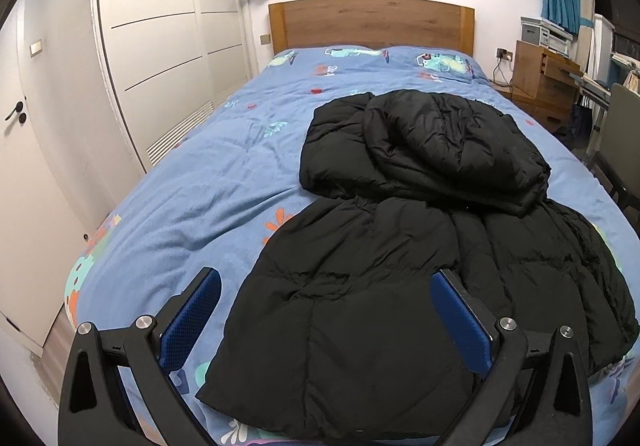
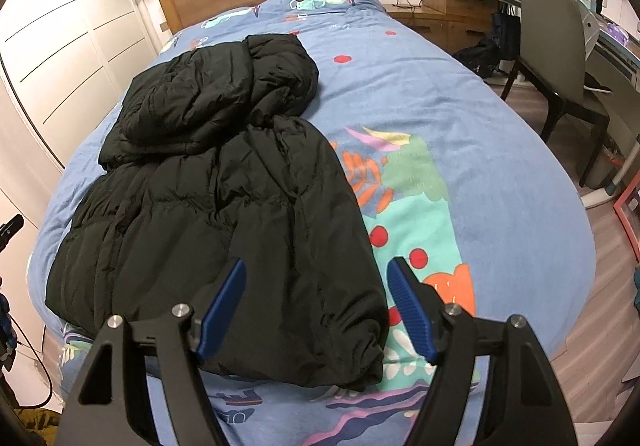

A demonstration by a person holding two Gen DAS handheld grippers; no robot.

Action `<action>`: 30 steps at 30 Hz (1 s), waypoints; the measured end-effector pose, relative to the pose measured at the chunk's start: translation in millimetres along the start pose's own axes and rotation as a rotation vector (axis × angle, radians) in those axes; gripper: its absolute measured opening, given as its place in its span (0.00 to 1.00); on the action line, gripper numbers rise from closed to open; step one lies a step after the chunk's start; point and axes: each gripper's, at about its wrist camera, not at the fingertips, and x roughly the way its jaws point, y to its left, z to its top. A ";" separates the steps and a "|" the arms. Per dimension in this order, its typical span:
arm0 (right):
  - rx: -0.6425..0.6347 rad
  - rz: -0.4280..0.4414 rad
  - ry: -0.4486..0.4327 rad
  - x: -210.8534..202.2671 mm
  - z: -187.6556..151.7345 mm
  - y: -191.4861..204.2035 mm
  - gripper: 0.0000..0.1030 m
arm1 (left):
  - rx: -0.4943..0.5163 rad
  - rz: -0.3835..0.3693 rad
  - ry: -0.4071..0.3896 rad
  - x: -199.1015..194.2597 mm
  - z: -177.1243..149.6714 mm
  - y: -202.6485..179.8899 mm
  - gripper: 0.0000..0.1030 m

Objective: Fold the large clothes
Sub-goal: 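Withdraw both grippers and move them to the coat's long side edge, then grasp the coat's side edge with both grippers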

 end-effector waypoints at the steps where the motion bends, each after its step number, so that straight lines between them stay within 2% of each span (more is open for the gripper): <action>1: 0.002 -0.003 0.004 1.5 -0.5 -0.5 0.70 | 0.000 0.001 0.003 1.1 -0.6 1.0 0.99; 7: 0.011 -0.015 0.024 8.8 -3.2 -6.6 0.70 | -0.022 -0.006 0.050 13.4 -9.0 18.3 0.99; 15: 0.036 -0.040 0.066 23.1 -11.1 -25.7 0.70 | -0.095 -0.031 0.193 46.9 -38.0 65.5 0.99; 17: 0.047 -0.033 0.082 29.5 -13.9 -29.3 0.70 | -0.133 -0.068 0.225 56.1 -45.6 79.5 0.99; 23: 0.094 0.006 0.144 55.1 -20.9 -40.9 0.70 | -0.334 -0.258 0.327 89.9 -70.8 126.7 0.99; 28: 0.107 0.060 0.207 77.2 -28.0 -42.3 0.70 | -0.426 -0.306 0.349 108.8 -86.4 156.8 0.99; 30: 0.104 0.061 0.232 85.7 -30.5 -42.3 0.70 | -0.478 -0.380 0.369 119.5 -94.8 164.9 0.99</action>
